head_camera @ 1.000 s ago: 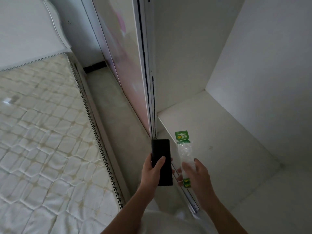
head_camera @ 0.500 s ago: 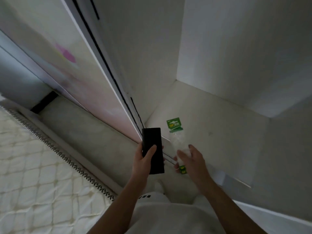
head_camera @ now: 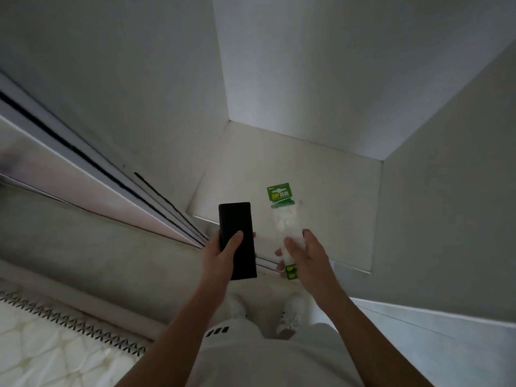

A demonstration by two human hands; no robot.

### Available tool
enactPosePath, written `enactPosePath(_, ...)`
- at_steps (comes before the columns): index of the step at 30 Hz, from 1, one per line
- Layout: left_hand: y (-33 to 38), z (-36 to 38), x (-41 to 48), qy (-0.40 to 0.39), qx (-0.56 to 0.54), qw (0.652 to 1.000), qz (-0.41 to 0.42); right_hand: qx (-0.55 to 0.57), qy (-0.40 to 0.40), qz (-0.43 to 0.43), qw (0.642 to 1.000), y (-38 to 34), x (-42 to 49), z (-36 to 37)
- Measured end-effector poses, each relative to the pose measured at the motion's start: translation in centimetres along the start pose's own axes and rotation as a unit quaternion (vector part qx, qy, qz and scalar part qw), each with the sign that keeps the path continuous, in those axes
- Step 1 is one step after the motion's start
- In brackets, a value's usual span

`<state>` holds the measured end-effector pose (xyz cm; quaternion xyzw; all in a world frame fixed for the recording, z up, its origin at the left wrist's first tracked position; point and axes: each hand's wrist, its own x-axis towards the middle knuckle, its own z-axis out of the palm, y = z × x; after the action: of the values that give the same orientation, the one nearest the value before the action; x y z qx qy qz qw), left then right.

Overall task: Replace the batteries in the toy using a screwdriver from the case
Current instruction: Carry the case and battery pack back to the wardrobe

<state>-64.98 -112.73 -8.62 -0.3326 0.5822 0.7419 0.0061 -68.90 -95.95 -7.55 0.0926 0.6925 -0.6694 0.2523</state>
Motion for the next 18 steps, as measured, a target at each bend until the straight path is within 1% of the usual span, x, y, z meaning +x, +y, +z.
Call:
enactPosePath(4, -0.9, 1.3, 2.5, -0.013, 0.002, 1.0, -0.006, 0.004, 0.023, -0.005, 1.0, 1.2, 2.5, -1.3)
enactPosePath(9, -3.3, 2.5, 6.0, 0.015, 0.001, 1.0, -0.008, -0.008, 0.033, -0.001, 0.999, 3.6, 6.8, -2.5)
enactPosePath(12, -5.3, 3.6, 8.4, 0.026, 0.006, 1.0, -0.01, -0.038, 0.042, -0.008, 0.998, 5.6, 10.1, -3.4)
enactPosePath(15, -7.4, 4.9, 10.8, 0.035, 0.025, 0.999, -0.004, -0.065, 0.034, -0.007, 0.997, 7.6, 13.3, -4.7)
enactPosePath(18, -8.7, 6.1, 13.3, 0.026, 0.048, 0.998, 0.004, -0.099, 0.044, -0.011, 0.994, 9.6, 16.5, -6.0)
